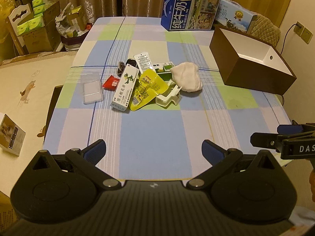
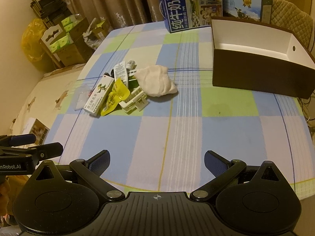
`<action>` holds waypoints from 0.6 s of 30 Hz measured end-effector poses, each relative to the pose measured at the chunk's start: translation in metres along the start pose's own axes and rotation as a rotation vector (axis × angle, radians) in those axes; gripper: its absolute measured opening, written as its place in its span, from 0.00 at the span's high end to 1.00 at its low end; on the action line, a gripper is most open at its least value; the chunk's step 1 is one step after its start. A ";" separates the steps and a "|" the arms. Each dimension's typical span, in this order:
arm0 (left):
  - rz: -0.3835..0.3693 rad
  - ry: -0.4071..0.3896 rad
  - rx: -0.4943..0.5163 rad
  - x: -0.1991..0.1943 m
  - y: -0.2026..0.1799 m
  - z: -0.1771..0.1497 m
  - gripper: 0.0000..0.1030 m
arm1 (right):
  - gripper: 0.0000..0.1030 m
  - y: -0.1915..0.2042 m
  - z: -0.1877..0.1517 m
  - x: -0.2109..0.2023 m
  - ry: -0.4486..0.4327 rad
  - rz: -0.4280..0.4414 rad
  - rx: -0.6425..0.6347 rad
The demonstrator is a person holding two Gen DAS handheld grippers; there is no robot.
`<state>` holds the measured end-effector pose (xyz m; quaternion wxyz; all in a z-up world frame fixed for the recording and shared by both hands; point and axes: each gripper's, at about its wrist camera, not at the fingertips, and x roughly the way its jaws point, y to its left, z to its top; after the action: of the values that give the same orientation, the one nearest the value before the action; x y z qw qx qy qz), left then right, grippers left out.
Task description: Organize objects
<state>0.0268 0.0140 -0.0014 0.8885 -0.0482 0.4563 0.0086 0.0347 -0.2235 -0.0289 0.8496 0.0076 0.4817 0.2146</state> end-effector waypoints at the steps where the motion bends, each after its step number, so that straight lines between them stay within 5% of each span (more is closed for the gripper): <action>1: 0.001 0.001 -0.001 0.000 -0.001 0.000 0.01 | 0.03 0.000 0.001 0.000 0.001 0.000 -0.002; 18: 0.004 0.012 -0.007 0.007 -0.010 0.007 0.01 | 0.03 -0.015 0.008 0.001 0.018 0.007 -0.006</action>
<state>0.0373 0.0043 -0.0016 0.8854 -0.0506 0.4619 0.0115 0.0474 -0.2348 -0.0286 0.8446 0.0047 0.4885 0.2192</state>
